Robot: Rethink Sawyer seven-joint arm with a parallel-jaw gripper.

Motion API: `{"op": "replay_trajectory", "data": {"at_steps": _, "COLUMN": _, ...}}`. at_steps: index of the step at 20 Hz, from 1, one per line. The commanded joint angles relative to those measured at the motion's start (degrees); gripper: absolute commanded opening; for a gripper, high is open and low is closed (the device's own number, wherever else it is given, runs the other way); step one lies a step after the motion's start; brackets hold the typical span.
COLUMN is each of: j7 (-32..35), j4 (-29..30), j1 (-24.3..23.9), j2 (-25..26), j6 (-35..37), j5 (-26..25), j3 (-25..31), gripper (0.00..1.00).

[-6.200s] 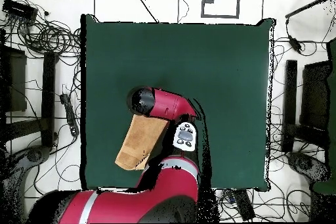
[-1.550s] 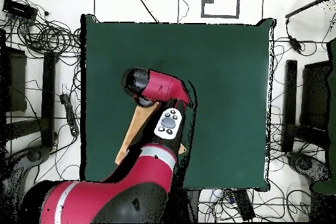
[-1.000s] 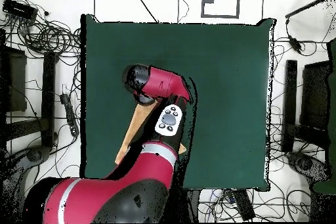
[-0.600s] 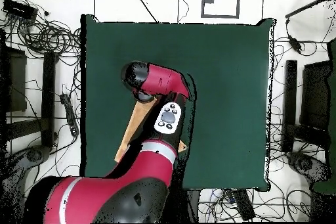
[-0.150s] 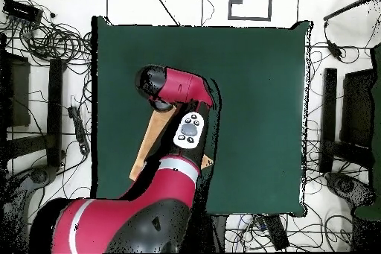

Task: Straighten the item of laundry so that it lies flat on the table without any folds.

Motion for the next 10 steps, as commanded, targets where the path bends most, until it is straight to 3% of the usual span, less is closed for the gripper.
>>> {"op": "replay_trajectory", "data": {"at_steps": 1, "j7": 20.7, "j4": -6.0, "j1": 0.0, "j2": 3.0, "j6": 1.6, "j5": 3.6, "j3": 4.9, "gripper": 0.00}}
{"op": "replay_trajectory", "data": {"at_steps": 10, "j7": 21.9, "j4": -9.0, "j1": -0.3, "j2": 2.1, "j6": 5.1, "j5": 3.7, "j3": 4.1, "gripper": 0.00}}
